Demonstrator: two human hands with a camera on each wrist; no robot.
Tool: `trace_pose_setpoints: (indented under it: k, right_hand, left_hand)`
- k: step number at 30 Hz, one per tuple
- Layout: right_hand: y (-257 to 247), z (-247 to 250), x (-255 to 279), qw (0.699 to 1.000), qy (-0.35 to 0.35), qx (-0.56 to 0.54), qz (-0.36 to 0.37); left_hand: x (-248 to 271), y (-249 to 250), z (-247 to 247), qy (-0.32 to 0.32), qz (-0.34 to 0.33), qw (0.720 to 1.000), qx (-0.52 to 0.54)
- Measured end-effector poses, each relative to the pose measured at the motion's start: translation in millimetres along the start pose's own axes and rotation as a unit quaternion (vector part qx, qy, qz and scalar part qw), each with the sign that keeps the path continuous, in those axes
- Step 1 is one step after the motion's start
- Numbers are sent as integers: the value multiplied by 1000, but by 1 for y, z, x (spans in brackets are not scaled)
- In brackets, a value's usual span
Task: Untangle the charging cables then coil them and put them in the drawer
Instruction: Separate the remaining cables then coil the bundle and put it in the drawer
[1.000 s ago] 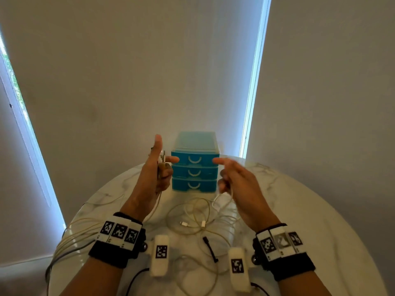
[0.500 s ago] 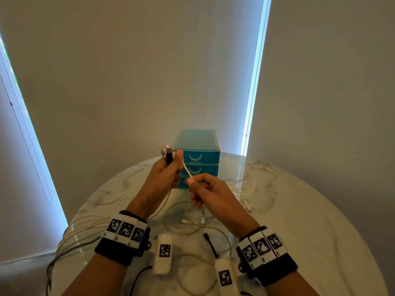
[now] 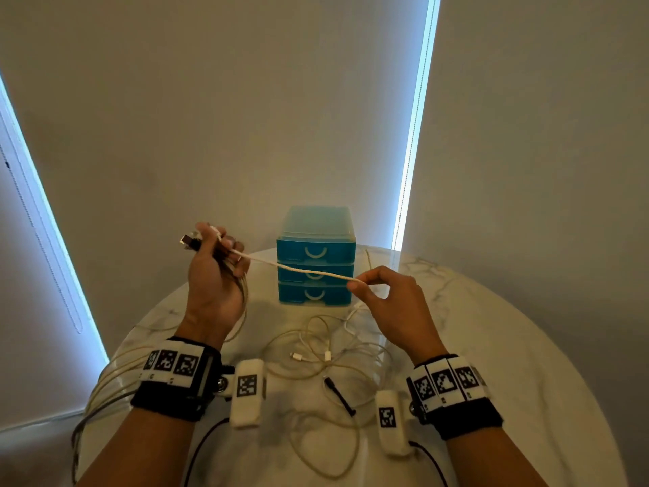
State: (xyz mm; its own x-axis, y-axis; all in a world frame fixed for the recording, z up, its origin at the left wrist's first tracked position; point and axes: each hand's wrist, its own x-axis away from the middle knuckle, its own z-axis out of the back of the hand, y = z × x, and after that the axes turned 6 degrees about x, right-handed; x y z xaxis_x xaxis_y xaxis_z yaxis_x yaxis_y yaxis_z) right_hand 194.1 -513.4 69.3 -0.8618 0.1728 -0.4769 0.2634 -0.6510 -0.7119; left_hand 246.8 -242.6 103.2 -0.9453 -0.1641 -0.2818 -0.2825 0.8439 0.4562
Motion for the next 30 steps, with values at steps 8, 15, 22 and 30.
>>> trace_pose_setpoints:
  k: [8, 15, 22, 30]
  right_hand:
    - [-26, 8, 8, 993, -18, -105, 49]
    - [-31, -9, 9, 979, -99, -178, -18]
    - [-22, -4, 6, 972, -171, -160, -18]
    - [-14, -2, 4, 991, 59, -116, -36]
  left_hand:
    - [16, 1, -20, -79, 86, 981, -153]
    - [59, -24, -47, -230, 156, 807, -522]
    - [31, -8, -29, -81, 5, 961, -263]
    - [18, -10, -14, -8, 4, 968, -253]
